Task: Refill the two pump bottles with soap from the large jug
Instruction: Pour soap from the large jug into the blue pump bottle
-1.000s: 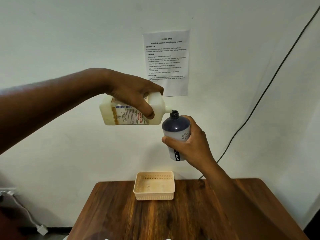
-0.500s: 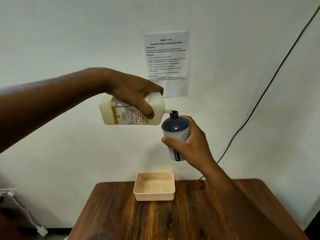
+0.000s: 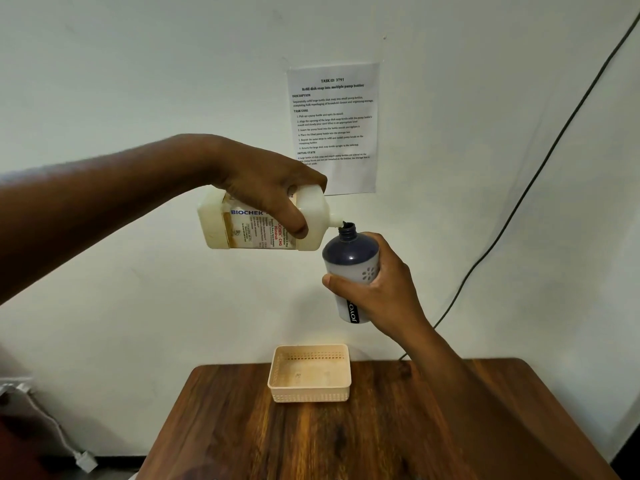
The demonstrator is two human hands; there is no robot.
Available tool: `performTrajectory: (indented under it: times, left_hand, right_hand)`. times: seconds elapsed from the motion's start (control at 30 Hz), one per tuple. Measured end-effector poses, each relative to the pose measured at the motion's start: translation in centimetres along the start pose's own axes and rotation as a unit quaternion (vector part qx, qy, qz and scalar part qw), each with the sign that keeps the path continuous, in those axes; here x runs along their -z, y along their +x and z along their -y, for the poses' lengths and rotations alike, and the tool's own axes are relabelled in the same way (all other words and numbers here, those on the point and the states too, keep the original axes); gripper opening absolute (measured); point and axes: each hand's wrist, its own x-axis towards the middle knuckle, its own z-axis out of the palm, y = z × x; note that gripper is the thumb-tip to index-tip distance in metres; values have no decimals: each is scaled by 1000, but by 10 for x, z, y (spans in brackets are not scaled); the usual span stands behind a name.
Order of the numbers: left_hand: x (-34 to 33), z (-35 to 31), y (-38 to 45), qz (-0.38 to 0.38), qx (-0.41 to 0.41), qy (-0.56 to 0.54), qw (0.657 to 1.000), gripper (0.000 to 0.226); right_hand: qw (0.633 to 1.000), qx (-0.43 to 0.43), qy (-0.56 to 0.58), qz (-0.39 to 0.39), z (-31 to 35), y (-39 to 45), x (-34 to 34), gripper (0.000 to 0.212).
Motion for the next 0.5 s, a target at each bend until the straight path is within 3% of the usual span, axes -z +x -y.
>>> performTrajectory:
  times: [0.5]
  left_hand:
    - [2,6,2,0,-3,6,1000,26]
  right_hand:
    - [1000,0,4,3,-1,1,-3,70]
